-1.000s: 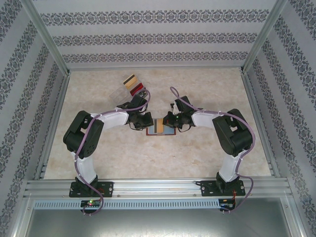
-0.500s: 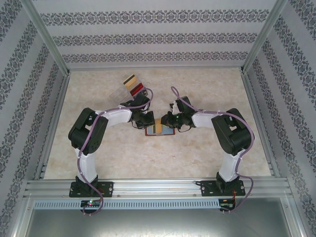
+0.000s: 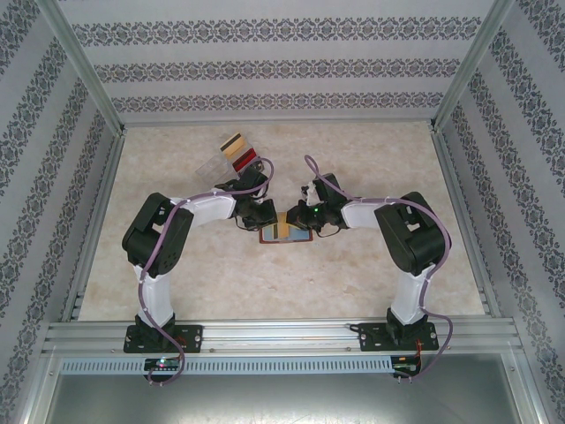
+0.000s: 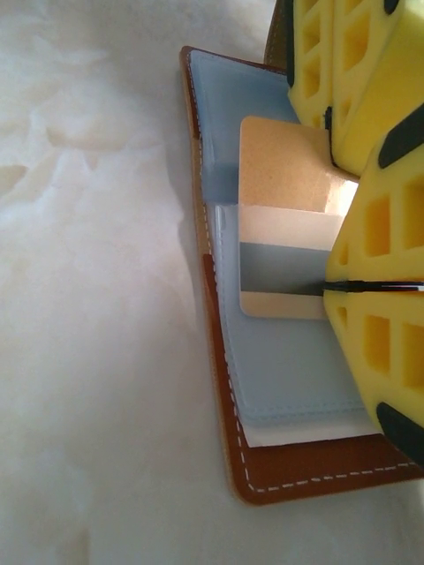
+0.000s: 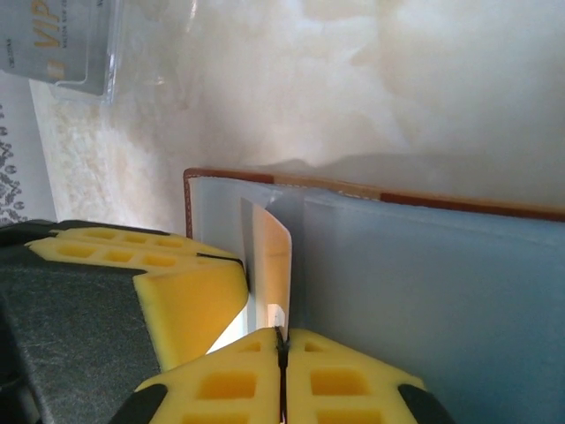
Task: Take the credit cards out of the card holder
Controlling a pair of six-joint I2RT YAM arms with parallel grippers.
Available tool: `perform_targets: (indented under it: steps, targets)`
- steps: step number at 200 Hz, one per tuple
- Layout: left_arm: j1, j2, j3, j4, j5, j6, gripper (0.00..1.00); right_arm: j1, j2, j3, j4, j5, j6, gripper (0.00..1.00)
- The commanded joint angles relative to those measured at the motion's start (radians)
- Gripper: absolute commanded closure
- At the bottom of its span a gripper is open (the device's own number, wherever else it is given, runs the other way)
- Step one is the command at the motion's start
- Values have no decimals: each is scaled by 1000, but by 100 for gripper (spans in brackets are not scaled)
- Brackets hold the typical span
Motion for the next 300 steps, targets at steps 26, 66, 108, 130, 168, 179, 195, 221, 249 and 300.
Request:
perform_targets:
  steps: [26,66,108,130,168,179,195,221,249,300]
  targets:
    - [4,-26,-5,-34,34,12,71,-24,-146,-87,26,119,-55,100]
    - [23,-137,-26,50,112,-14,57,-60,-272,-158,114,74,-64,100]
    - [48,-316,-129,229,146,-103,27,-93,-389,-196,241,-14,32,100]
    - [50,-381,-192,382,199,-171,12,-112,-426,-193,322,-55,127,100]
    - [50,-409,-241,612,297,-281,8,-116,-444,-154,438,-100,270,100]
    - [50,-409,-247,663,318,-299,10,-116,-442,-143,461,-111,299,100]
    - [50,-413,-250,717,334,-311,14,-116,-439,-133,490,-126,332,100]
    - [50,-433,-258,787,339,-320,23,-121,-425,-132,538,-140,382,100]
    - [50,-450,-269,823,333,-319,42,-131,-398,-142,620,-157,449,100]
    - [49,-459,-285,823,320,-316,73,-140,-395,-160,629,-142,447,100]
